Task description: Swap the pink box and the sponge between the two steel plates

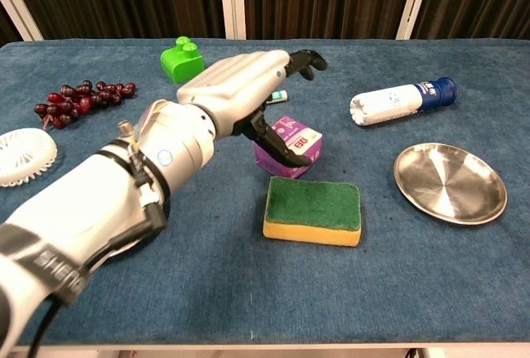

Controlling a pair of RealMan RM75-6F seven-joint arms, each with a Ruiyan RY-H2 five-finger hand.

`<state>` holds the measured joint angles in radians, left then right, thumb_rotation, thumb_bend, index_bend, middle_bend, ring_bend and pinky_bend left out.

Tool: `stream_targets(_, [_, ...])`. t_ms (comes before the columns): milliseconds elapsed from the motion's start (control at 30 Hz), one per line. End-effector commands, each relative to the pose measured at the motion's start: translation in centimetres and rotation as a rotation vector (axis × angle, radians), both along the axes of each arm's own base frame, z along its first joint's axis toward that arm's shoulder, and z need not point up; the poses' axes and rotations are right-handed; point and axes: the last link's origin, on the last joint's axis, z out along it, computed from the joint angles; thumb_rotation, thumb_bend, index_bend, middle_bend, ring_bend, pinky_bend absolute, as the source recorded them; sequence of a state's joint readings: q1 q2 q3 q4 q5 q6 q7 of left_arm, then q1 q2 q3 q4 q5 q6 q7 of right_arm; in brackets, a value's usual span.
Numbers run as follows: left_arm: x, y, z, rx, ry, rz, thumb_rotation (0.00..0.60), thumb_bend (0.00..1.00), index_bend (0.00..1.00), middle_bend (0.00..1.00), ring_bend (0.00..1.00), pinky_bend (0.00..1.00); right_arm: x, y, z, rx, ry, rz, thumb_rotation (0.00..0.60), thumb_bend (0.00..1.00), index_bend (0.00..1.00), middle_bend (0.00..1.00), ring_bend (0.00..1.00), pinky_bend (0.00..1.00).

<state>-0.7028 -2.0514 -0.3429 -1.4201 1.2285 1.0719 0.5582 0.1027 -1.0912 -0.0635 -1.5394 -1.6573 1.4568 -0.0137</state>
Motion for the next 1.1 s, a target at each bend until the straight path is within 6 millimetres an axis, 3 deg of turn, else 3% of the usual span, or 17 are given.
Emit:
stream_targets(33, [0.2,1.3,-0.7,0.003,-0.005,0.045,0.593,0.03,0.13,0.15,0.13,0.29,0.0,0.0,0.0,0.001,-0.001,-0.001,0.522,0.12,0.00,0.00,0.00,0.00])
stream_targets(300, [-0.1,1.9,-2.3,-0.036,0.034,0.094,0.555,0.00,0.13,0.16,0.14,0.26,-0.1,0.0,0.5,-0.005,-0.016,0.000,0.521,0.12,0.00,0.00,0.00,0.00])
stream_targets(600, [-1.0,2.8,-3.4,-0.016,0.118,0.153,0.580,0.01,0.13,0.16,0.16,0.27,0.0,0.3,0.8,-0.003,-0.027,0.010,0.521,0.12,0.00,0.00,0.00,0.00])
stream_targets(800, [-1.0,3.0,-3.4,-0.020,0.090,0.188,0.600,0.03,0.22,0.30,0.36,0.42,-0.1,0.2,1.0,-0.013,-0.030,0.011,0.523,0.12,0.00,0.00,0.00,0.00])
stream_targets(967, [-0.7,2.8,-2.9,0.004,0.058,0.174,0.600,0.30,0.49,0.56,0.63,0.66,-0.1,0.2,1.1,-0.016,-0.030,0.008,0.522,0.12,0.00,0.00,0.00,0.00])
stream_targets(1100, [-0.7,2.7,-1.5,0.041,0.011,0.148,0.600,0.44,0.57,0.63,0.70,0.71,-0.2,0.1,0.9,-0.014,-0.025,0.006,0.522,0.12,0.00,0.00,0.00,0.00])
